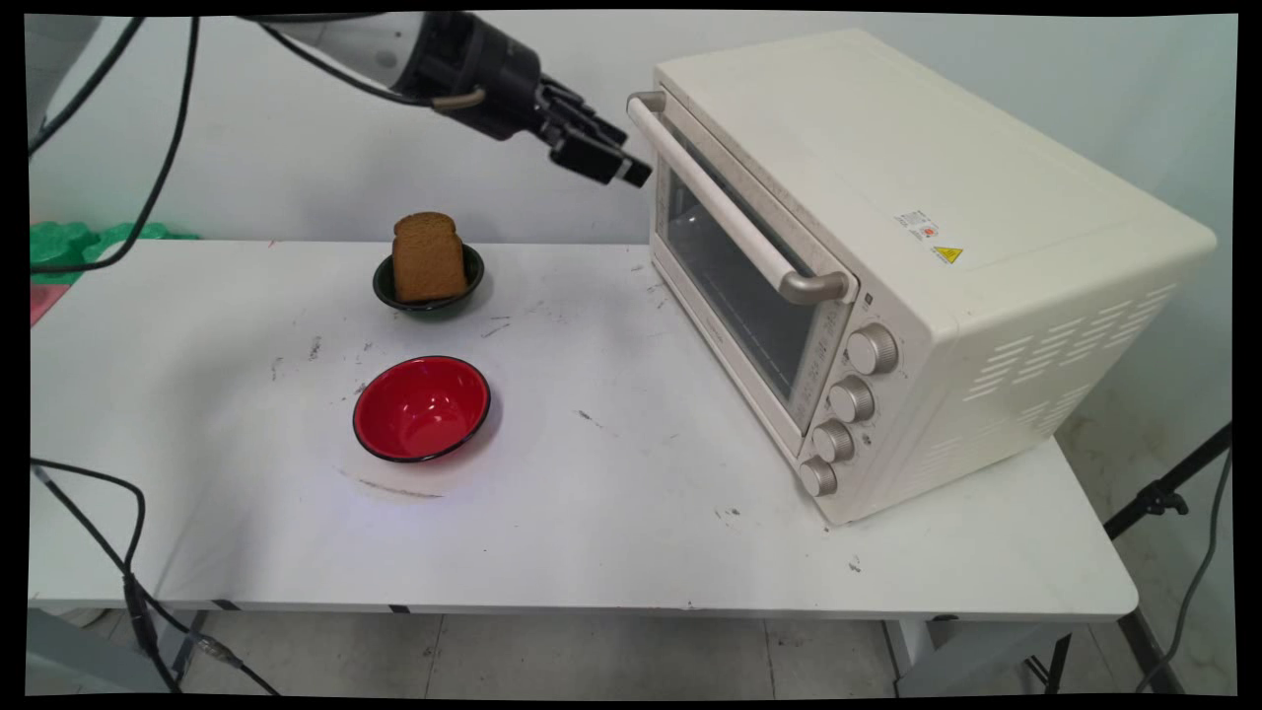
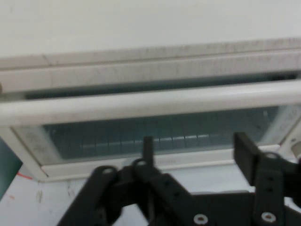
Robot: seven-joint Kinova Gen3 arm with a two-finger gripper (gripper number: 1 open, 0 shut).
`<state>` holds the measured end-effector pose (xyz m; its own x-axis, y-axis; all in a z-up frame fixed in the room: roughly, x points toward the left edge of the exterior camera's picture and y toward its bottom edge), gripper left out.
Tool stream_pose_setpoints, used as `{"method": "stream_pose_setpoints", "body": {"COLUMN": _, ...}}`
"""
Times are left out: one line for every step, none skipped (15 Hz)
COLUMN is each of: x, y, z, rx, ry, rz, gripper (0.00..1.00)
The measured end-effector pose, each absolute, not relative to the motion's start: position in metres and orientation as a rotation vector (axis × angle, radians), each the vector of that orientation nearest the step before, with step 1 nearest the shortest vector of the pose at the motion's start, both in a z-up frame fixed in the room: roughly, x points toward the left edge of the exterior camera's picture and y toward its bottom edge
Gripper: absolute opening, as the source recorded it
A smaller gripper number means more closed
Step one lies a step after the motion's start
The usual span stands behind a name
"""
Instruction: Open the oven
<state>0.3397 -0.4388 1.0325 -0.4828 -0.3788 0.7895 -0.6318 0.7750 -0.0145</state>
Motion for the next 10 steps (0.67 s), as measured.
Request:
{"method": "stream_pose_setpoints", "body": {"x": 0.336, "y": -0.441, "z": 1.034, "rx": 0.752, "ry": -2.125, "rz": 0.390, "gripper": 0.00}}
{"method": "stream_pose_setpoints", "body": {"x": 0.332, "y": -0.444, "z": 1.035, "rx": 0.752, "ry": -2.120, "rz": 0.395, "gripper": 0.00}}
{"method": "stream_pose_setpoints", "body": {"x": 0.329, "y": -0.447, "z": 1.036, "rx": 0.753, "ry": -2.116, "rz": 0.400, "gripper": 0.00}}
{"method": "stream_pose_setpoints", "body": {"x": 0.326, "y": -0.449, "z": 1.037, "rx": 0.753, "ry": -2.114, "rz": 0.405, "gripper": 0.00}}
{"method": "stream_pose_setpoints", "body": {"x": 0.323, "y": -0.452, "z": 1.037, "rx": 0.754, "ry": -2.112, "rz": 0.411, "gripper": 0.00}}
{"method": "stream_pose_setpoints", "body": {"x": 0.320, "y": -0.454, "z": 1.037, "rx": 0.753, "ry": -2.111, "rz": 0.419, "gripper": 0.00}}
{"method": "stream_pose_setpoints", "body": {"x": 0.317, "y": -0.457, "z": 1.036, "rx": 0.753, "ry": -2.111, "rz": 0.425, "gripper": 0.00}}
{"method": "stream_pose_setpoints", "body": {"x": 0.315, "y": -0.459, "z": 1.036, "rx": 0.753, "ry": -2.112, "rz": 0.432, "gripper": 0.00}}
{"method": "stream_pose_setpoints", "body": {"x": 0.312, "y": -0.461, "z": 1.035, "rx": 0.752, "ry": -2.113, "rz": 0.438, "gripper": 0.00}}
{"method": "stream_pose_setpoints", "body": {"x": 0.310, "y": -0.463, "z": 1.034, "rx": 0.751, "ry": -2.114, "rz": 0.443, "gripper": 0.00}}
